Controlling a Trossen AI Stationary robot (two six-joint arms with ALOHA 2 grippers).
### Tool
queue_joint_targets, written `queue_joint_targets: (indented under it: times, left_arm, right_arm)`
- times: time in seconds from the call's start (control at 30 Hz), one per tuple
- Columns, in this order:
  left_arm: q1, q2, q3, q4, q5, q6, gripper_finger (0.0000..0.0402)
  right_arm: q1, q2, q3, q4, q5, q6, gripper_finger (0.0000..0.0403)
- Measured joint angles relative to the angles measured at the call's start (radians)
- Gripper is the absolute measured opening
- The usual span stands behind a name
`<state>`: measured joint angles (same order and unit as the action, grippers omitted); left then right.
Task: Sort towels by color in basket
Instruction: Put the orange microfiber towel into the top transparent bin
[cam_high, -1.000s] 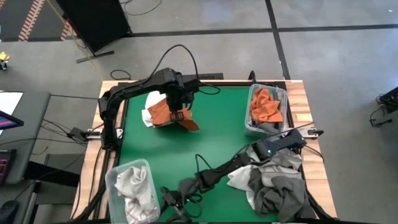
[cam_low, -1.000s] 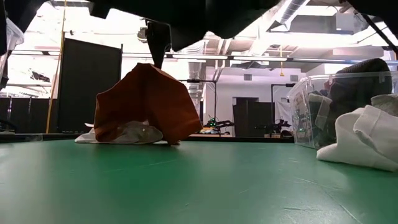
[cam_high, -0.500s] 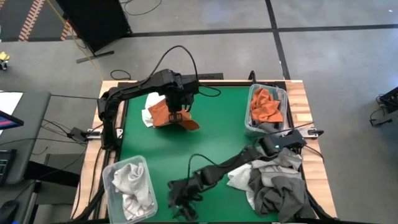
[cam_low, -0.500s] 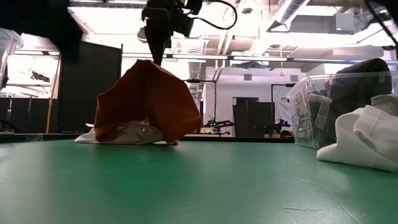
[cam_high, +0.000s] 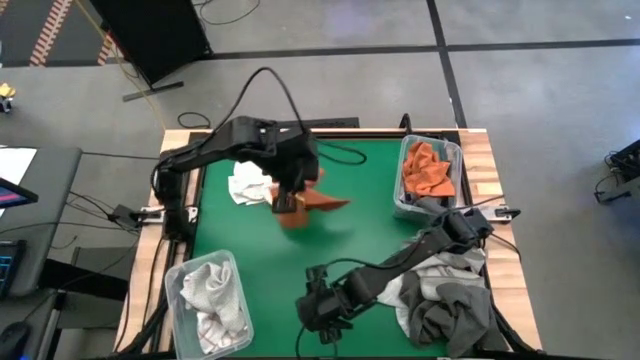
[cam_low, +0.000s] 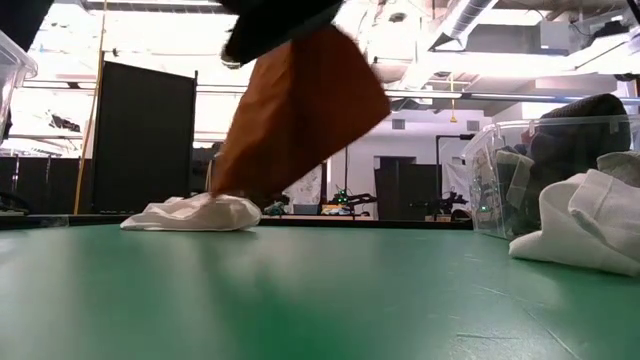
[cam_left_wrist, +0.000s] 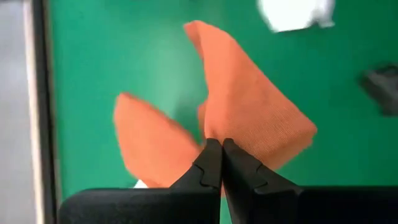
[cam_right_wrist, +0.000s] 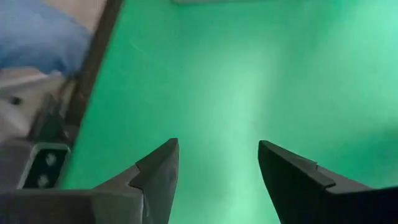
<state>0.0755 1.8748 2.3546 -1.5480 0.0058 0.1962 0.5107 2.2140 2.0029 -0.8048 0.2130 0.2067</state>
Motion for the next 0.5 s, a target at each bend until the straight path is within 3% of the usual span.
queue_joint_targets:
  times: [0.13,0.3,0.5]
  left_arm:
    - [-0.057,-0.034,-0.018,0.017,0.037,-0.001,0.0]
    - [-0.092,-0.035,-0.03,0.014,-0.008,-0.022,0.0]
    - [-0.074,-0.034,-0.234,0.036,-0.021,-0.051,0.0]
  right_arm:
    - [0.031,-0.034,0.0,-0.101,0.068,0.068,0.025]
    - [0.082,-0.073,0.0,-0.151,0.105,0.149,0.025]
    - [0.134,-0.091,0.0,-0.19,0.163,0.223,0.025]
